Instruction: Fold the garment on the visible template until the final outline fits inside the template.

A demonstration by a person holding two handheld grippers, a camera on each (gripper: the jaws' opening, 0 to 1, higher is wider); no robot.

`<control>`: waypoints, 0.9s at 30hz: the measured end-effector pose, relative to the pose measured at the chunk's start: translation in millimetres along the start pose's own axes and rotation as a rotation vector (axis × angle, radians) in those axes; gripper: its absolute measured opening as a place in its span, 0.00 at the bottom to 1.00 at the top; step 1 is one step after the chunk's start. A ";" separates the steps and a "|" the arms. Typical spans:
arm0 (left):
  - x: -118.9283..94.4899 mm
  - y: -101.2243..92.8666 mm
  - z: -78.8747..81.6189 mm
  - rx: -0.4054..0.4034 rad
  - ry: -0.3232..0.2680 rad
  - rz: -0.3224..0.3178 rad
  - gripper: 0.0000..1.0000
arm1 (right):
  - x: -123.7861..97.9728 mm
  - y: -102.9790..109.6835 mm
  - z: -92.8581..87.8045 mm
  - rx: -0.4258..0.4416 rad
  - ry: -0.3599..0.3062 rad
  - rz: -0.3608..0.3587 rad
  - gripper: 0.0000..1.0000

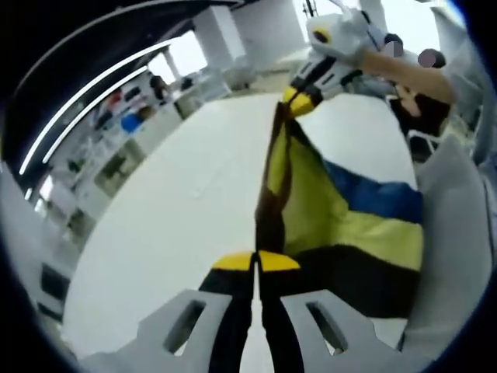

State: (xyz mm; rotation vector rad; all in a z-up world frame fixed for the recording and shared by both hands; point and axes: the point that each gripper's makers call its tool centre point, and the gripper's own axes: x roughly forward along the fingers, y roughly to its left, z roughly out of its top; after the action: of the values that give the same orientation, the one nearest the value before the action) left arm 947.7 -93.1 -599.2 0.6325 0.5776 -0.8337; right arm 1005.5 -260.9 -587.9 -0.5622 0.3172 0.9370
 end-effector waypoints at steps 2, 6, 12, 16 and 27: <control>4.5 -0.2 -1.9 0.001 0.008 -0.007 0.00 | 3.0 -0.3 -3.4 0.005 0.003 0.004 0.02; 8.9 1.2 -3.6 -0.006 0.012 -0.015 0.00 | 6.2 -0.9 -8.9 0.013 0.011 0.008 0.02; 19.0 3.8 -8.0 -0.021 0.018 -0.022 0.00 | 14.7 -4.4 -16.7 0.029 0.017 0.006 0.02; 27.1 3.6 -13.0 -0.029 0.026 -0.025 0.00 | 22.1 -4.2 -24.2 0.027 0.035 0.006 0.02; 49.9 25.6 -24.2 -0.085 0.030 0.000 0.00 | 41.9 -14.6 -37.6 0.054 0.051 0.001 0.02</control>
State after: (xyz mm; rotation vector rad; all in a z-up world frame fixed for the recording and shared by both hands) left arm 990.4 -87.1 -642.4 0.5684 0.6368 -0.7967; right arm 1040.4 -261.6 -634.4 -0.5371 0.3872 0.9140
